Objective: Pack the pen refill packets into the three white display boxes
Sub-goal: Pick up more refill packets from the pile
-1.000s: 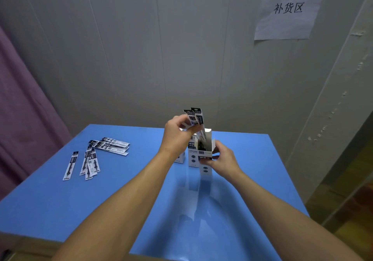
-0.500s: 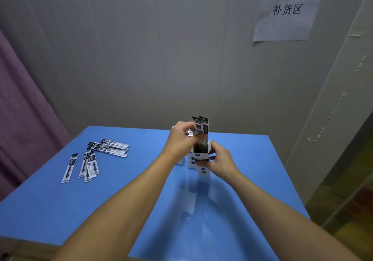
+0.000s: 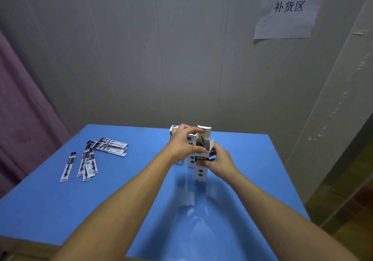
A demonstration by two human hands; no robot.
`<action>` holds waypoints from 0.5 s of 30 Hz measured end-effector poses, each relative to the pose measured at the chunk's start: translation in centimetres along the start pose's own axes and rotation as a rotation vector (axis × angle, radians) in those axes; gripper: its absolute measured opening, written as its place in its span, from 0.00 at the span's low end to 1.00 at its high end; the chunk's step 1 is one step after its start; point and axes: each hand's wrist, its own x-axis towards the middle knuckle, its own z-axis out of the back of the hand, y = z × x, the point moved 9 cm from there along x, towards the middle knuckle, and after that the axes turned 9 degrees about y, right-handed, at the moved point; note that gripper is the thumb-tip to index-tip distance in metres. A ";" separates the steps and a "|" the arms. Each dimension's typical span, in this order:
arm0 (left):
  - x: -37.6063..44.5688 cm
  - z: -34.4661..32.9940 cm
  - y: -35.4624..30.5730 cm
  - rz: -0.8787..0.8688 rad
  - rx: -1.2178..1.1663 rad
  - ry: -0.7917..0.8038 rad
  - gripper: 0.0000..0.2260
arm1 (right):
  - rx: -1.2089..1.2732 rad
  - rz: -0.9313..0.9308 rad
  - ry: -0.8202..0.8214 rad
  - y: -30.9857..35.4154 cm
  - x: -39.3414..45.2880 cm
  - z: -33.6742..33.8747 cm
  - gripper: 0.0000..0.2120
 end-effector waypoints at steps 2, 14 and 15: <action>0.1 -0.3 0.2 0.004 -0.036 0.027 0.26 | -0.002 -0.010 0.010 -0.3 0.1 -0.1 0.23; -1.5 0.9 4.7 0.094 -0.114 -0.161 0.20 | -0.125 -0.160 0.056 -4.6 0.5 -0.4 0.26; -1.8 0.9 5.3 0.112 -0.101 -0.161 0.20 | -0.142 -0.169 0.074 -4.8 0.4 -0.6 0.26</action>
